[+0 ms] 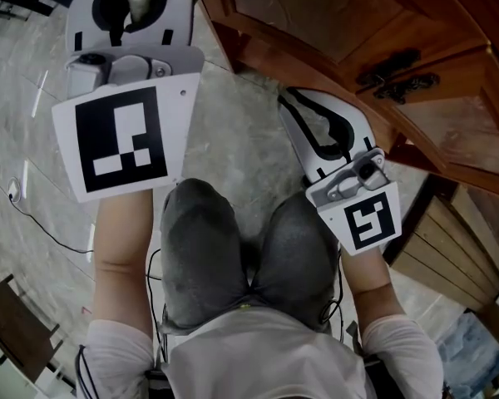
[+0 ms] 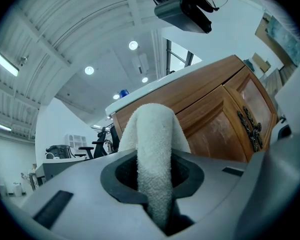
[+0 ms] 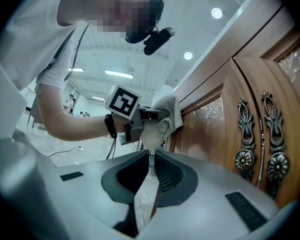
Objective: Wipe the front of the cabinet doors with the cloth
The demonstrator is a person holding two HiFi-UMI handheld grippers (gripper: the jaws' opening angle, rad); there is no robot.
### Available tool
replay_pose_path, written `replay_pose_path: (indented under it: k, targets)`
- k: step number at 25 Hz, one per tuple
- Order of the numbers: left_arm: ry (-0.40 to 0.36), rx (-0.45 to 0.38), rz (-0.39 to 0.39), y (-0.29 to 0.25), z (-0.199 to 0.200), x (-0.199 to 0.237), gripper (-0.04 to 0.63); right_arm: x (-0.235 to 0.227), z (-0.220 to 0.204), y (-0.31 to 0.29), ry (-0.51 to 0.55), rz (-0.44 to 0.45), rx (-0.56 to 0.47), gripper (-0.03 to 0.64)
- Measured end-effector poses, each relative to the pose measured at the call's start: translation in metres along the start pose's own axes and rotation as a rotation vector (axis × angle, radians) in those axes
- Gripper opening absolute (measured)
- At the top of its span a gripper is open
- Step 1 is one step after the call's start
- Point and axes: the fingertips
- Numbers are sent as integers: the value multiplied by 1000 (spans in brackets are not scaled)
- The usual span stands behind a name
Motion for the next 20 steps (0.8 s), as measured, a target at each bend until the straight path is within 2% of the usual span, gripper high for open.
replay_pose_path:
  k: [5,11,20]
  targets:
    - [-22,-44,-15,-5,13,-12,92,0,-2,3,3,-11,-10,58]
    - [-39,-26,-54,-12,19,-33,92,-12,-1,15,11,-36,-4,58]
    - [-55,-43,-107,-13,37,-72,92,-19,-5,30,21,-53,-12,58]
Point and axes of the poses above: the fingertips, and each gripper's own axes: y backward along the fingers, x to its left, z out of its top, and after that the axes turned 7 degrees about -z, right-handed
